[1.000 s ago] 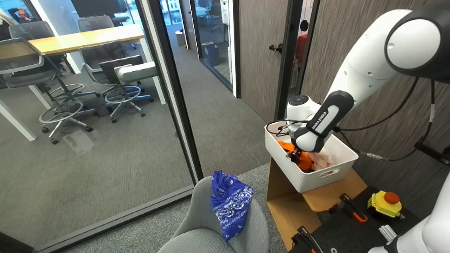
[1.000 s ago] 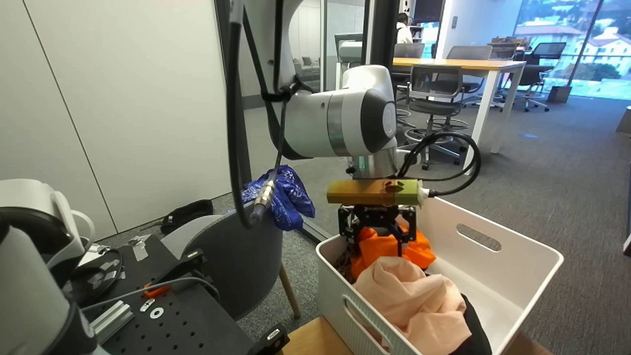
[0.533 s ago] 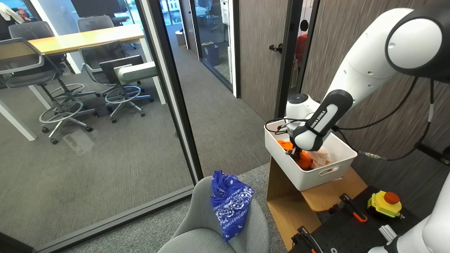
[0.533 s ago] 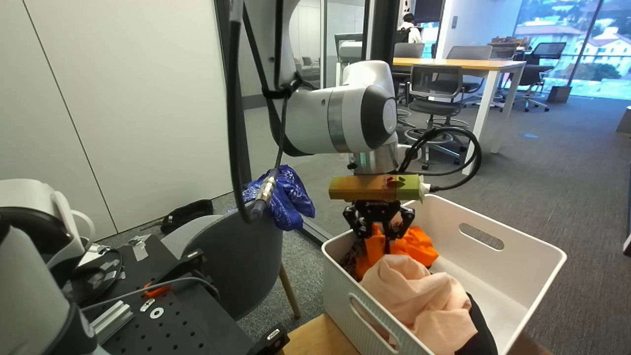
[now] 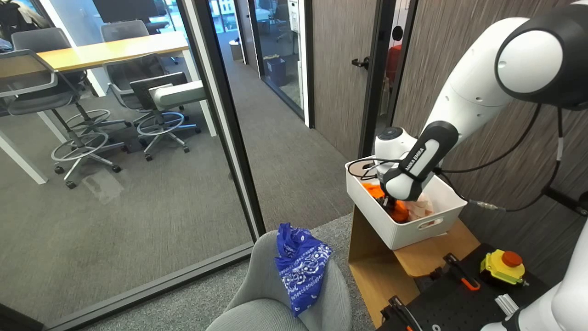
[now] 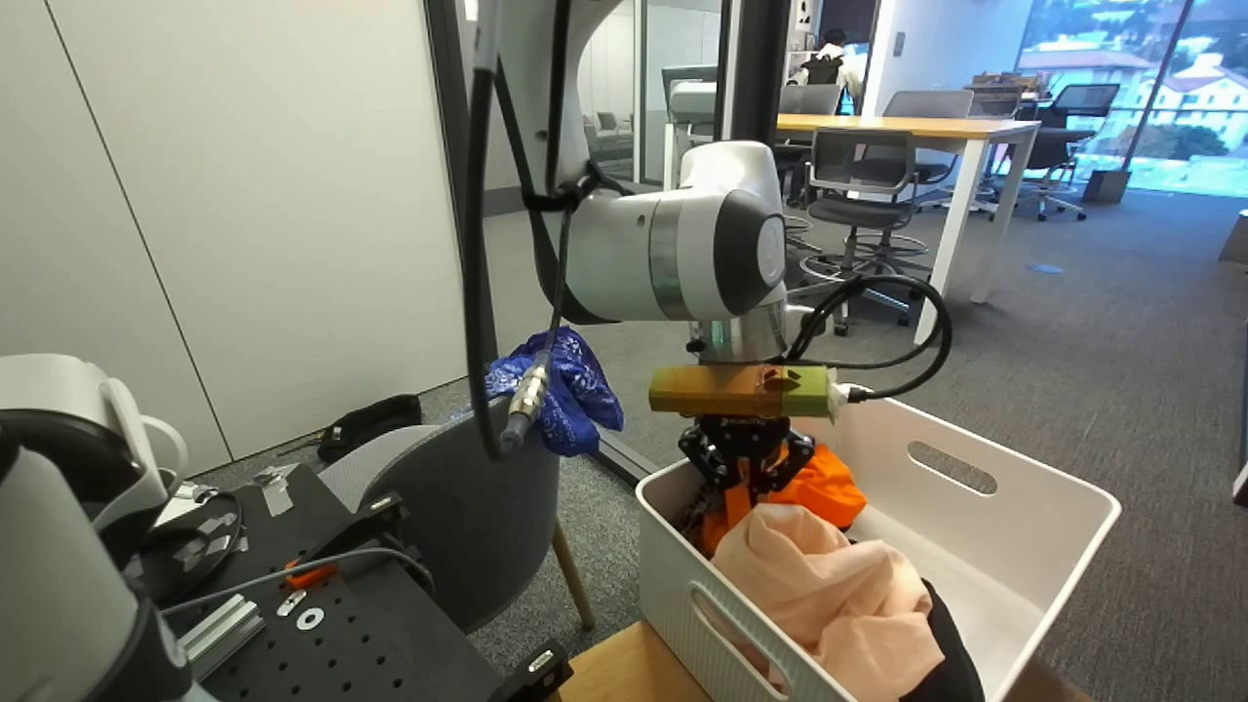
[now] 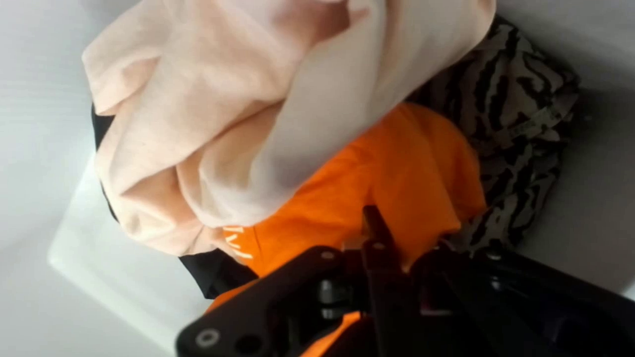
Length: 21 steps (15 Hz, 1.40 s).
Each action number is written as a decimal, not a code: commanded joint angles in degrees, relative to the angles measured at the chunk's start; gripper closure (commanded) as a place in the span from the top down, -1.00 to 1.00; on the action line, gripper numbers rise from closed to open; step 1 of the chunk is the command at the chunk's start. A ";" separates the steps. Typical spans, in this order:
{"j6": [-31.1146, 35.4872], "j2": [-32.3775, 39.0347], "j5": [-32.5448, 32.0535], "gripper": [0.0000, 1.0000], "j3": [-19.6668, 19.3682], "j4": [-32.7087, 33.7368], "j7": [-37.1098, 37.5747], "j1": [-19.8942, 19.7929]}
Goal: Remove the orange clothing from the white basket and hang it on the back of the chair
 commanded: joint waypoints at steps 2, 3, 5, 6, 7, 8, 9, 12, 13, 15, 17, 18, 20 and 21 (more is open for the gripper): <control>0.08 0.51 1.84 -0.86 -0.37 0.75 -1.94 0.01; -0.78 0.40 2.09 -0.87 -0.41 0.89 -1.79 0.10; -3.23 -0.41 4.01 -0.89 0.56 0.88 -3.54 -0.89; -5.40 -1.04 5.44 -0.90 1.26 0.98 -5.19 -1.59; -7.91 -1.98 7.80 -0.89 2.45 1.00 -7.98 -2.85; -10.76 -2.65 9.72 -0.89 3.34 1.24 -10.76 -3.76; -14.24 -3.67 11.85 -0.89 4.24 1.59 -13.94 -4.78; -24.05 -6.74 16.38 -0.89 5.52 3.05 -22.22 -6.81; -27.22 -7.78 17.65 -0.88 5.61 3.71 -24.51 -7.26; -33.18 -9.94 19.99 -0.88 5.51 5.21 -28.59 -7.91; -38.91 -11.67 22.82 -0.88 5.18 7.30 -32.69 -8.17; -42.01 -12.61 24.83 -0.89 5.13 8.66 -35.04 -8.31; -48.12 -14.07 28.98 -0.88 4.96 11.77 -39.13 -8.29; -51.17 -14.63 31.09 -0.88 4.83 13.50 -40.94 -8.17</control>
